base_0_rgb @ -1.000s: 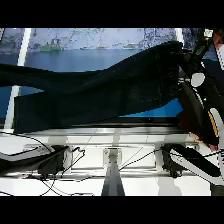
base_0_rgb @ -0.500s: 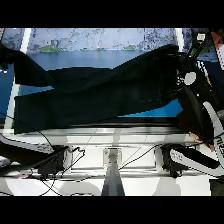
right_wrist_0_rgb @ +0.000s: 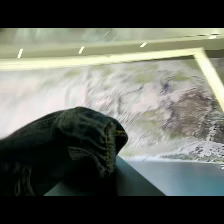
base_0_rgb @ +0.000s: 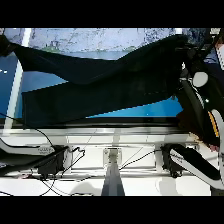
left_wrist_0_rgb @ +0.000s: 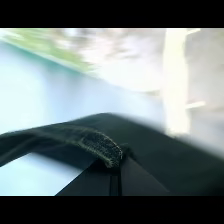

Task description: Fold the clothes and pants, and hang the long-sleeved shirts on hangers.

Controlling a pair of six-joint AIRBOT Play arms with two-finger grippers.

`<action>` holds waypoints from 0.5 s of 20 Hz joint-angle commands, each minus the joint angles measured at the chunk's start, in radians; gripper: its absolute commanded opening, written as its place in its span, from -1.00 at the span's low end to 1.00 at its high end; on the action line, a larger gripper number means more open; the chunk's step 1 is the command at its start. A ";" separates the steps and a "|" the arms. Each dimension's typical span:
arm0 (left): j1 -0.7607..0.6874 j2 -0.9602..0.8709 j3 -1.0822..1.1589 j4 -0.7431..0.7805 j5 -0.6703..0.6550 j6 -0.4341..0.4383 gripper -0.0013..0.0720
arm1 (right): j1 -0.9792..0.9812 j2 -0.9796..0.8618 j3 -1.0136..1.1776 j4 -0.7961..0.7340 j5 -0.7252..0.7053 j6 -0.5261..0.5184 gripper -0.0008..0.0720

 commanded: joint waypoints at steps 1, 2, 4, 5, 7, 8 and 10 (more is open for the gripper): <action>0.002 0.186 -0.002 0.431 -0.057 0.045 -0.91 | 0.000 0.170 0.001 -0.047 0.327 -0.076 -0.87; 0.010 0.240 -0.002 0.504 -0.073 0.045 -0.91 | 0.000 0.229 0.001 -0.047 0.365 -0.074 -0.87; 0.040 0.336 -0.002 0.606 -0.137 0.054 -0.90 | 0.000 0.333 0.017 -0.054 0.458 -0.038 -0.87; 0.059 0.373 -0.002 0.628 -0.194 0.090 -0.91 | 0.000 0.370 0.040 -0.070 0.525 0.019 -0.87; 0.092 0.408 -0.002 0.628 -0.290 0.191 -0.91 | 0.000 0.399 0.130 -0.095 0.690 0.119 -0.88; 0.097 0.404 -0.002 0.626 -0.291 0.210 -0.91 | 0.000 0.388 0.173 -0.114 0.719 0.147 -0.88; 0.094 0.332 -0.003 0.518 -0.283 0.209 -0.91 | -0.001 0.300 0.230 -0.208 0.707 0.206 -0.89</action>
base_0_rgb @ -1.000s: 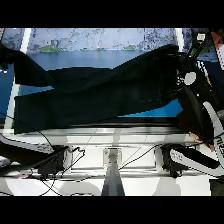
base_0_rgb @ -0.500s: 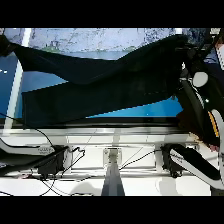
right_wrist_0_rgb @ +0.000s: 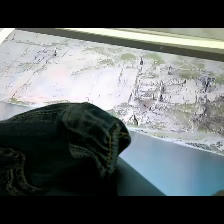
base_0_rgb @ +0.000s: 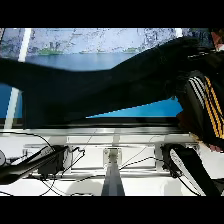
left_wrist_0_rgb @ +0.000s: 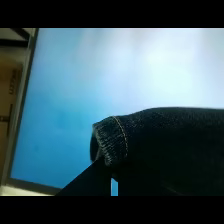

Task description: Fold the clothes and pants, and hang the long-sleeved shirts on hangers.

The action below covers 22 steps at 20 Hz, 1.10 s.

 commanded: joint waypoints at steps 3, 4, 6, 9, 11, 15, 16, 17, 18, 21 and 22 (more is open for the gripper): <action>-0.067 -0.248 -0.002 -0.255 -0.080 0.011 -0.91 | -0.008 -0.323 0.109 -0.134 0.109 0.120 -0.88; -0.113 -0.321 -0.002 -0.266 -0.050 -0.028 -0.91 | -0.008 -0.424 0.129 -0.132 0.095 0.123 -0.87; -0.201 -0.450 -0.002 -0.266 0.095 -0.153 -0.91 | -0.008 -0.602 0.164 -0.087 -0.036 0.142 -0.87; -0.276 -0.555 -0.001 -0.266 0.303 -0.355 -0.91 | -0.013 -0.765 0.222 -0.056 -0.270 0.322 -0.87; -0.285 -0.582 0.000 -0.274 0.426 -0.475 -0.91 | -0.013 -0.806 0.244 -0.056 -0.452 0.389 -0.87; -0.272 -0.595 -0.001 -0.371 0.673 -0.639 -0.90 | -0.013 -0.834 0.244 -0.056 -0.804 0.403 -0.87; -0.274 -0.603 -0.001 -0.371 0.717 -0.667 -0.90 | -0.013 -0.848 0.244 -0.055 -0.839 0.403 -0.87; -0.278 -0.612 -0.001 -0.375 0.740 -0.680 -0.90 | -0.013 -0.865 0.244 -0.055 -0.842 0.403 -0.87; -0.282 -0.621 -0.001 -0.389 0.745 -0.679 -0.90 | -0.013 -0.884 0.244 -0.055 -0.839 0.404 -0.87; -0.276 -0.632 -0.001 -0.490 0.778 -0.679 -0.90 | -0.013 -0.931 0.244 0.018 -0.841 0.410 -0.86; -0.273 -0.631 0.000 -0.541 0.820 -0.679 -0.90 | -0.013 -0.938 0.244 0.024 -0.854 0.410 -0.86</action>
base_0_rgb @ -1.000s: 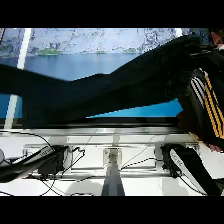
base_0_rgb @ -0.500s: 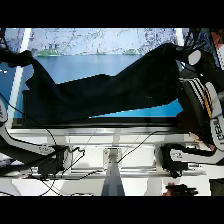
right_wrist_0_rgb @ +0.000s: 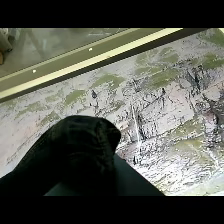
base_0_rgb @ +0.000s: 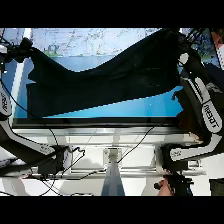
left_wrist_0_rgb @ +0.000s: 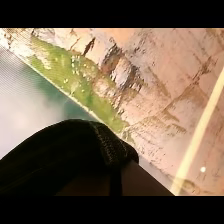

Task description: Fold the clothes and pants, and hang the long-sleeved shirts on hangers.

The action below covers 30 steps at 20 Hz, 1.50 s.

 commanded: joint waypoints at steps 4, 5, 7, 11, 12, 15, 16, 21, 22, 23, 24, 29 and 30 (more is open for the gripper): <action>-0.011 -0.009 0.001 -0.241 0.261 -0.029 -0.90 | 0.000 -0.045 0.002 0.042 -0.203 0.011 -0.86; -0.018 -0.009 0.001 -0.241 0.285 -0.029 -0.90 | 0.000 -0.048 0.002 0.042 -0.228 0.010 -0.68; -0.029 -0.009 0.002 -0.241 0.321 -0.025 0.85 | -0.008 -0.063 0.009 0.042 -0.241 0.010 0.62; -0.024 0.029 0.002 -0.240 0.232 0.090 0.96 | -0.026 -0.037 0.008 0.038 -0.192 0.008 0.70; -0.021 0.044 0.002 -0.240 0.203 0.135 0.96 | -0.032 -0.020 0.008 0.032 -0.140 -0.006 0.70; 0.000 0.102 0.002 -0.238 0.040 0.292 0.92 | -0.063 0.049 0.008 0.029 0.101 -0.133 0.70; 0.011 0.122 0.002 -0.223 -0.029 0.311 0.91 | -0.073 0.080 0.008 0.029 0.201 -0.156 0.68; 0.118 0.242 0.000 0.086 -0.447 0.268 0.16 | -0.114 0.236 0.008 -0.031 0.621 -0.171 0.66; 0.142 0.274 -0.006 0.127 -0.516 0.268 0.16 | -0.119 0.258 0.008 -0.032 0.653 -0.185 0.66; 0.168 0.318 -0.032 0.172 -0.568 0.268 0.16 | -0.118 0.278 0.008 -0.042 0.673 -0.186 0.66; 0.196 0.372 -0.084 0.206 -0.594 0.268 0.16 | -0.118 0.292 0.008 -0.044 0.682 -0.186 0.66; 0.387 0.697 -0.638 0.214 -0.525 0.249 0.19 | -0.118 0.307 0.008 -0.044 0.719 -0.185 0.66; 0.418 0.732 -0.745 0.189 -0.508 0.249 0.20 | -0.118 0.306 0.008 -0.044 0.732 -0.185 0.66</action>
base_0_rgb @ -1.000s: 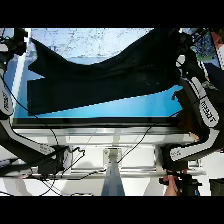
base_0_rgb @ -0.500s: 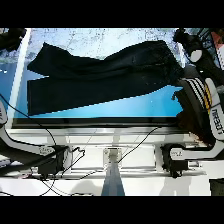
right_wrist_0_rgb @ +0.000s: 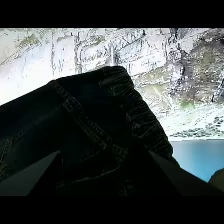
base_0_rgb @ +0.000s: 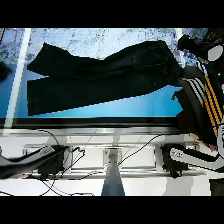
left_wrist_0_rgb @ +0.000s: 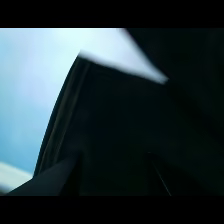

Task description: Fold the clothes and pants, and hang the long-sleeved shirts on hangers.

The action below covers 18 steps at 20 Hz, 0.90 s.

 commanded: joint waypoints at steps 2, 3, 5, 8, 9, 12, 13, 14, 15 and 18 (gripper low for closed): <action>0.122 0.159 -0.414 -0.040 0.008 -0.013 0.83 | -0.002 0.011 0.000 -0.003 0.071 -0.003 0.66; 0.123 0.156 -0.471 -0.045 0.008 -0.012 0.96 | -0.002 0.011 0.000 -0.003 0.078 -0.003 0.66; 0.118 0.156 -0.552 -0.065 0.041 -0.013 0.94 | -0.001 0.011 0.000 -0.003 0.089 -0.003 0.66; 0.118 0.156 -0.598 -0.089 0.084 -0.014 0.92 | -0.001 0.011 0.000 -0.003 0.103 -0.003 0.66; 0.118 0.156 -0.603 -0.087 0.091 -0.014 0.93 | -0.001 0.011 0.000 -0.003 0.104 -0.003 0.66; 0.118 0.156 -0.612 -0.087 0.154 -0.023 0.93 | -0.001 0.011 0.000 -0.003 0.105 -0.002 0.66; 0.118 0.156 -0.618 -0.087 0.188 -0.025 0.93 | -0.001 0.011 0.000 -0.003 0.106 -0.002 0.66; 0.118 0.149 -0.623 -0.087 0.235 -0.025 0.92 | -0.001 0.011 0.000 -0.003 0.107 -0.002 0.66; 0.118 0.133 -0.626 -0.088 0.285 -0.025 0.92 | -0.001 0.011 0.000 -0.003 0.108 -0.002 0.66; 0.118 0.049 -0.625 -0.167 0.388 -0.024 0.89 | -0.001 0.011 0.000 -0.003 0.117 -0.001 0.66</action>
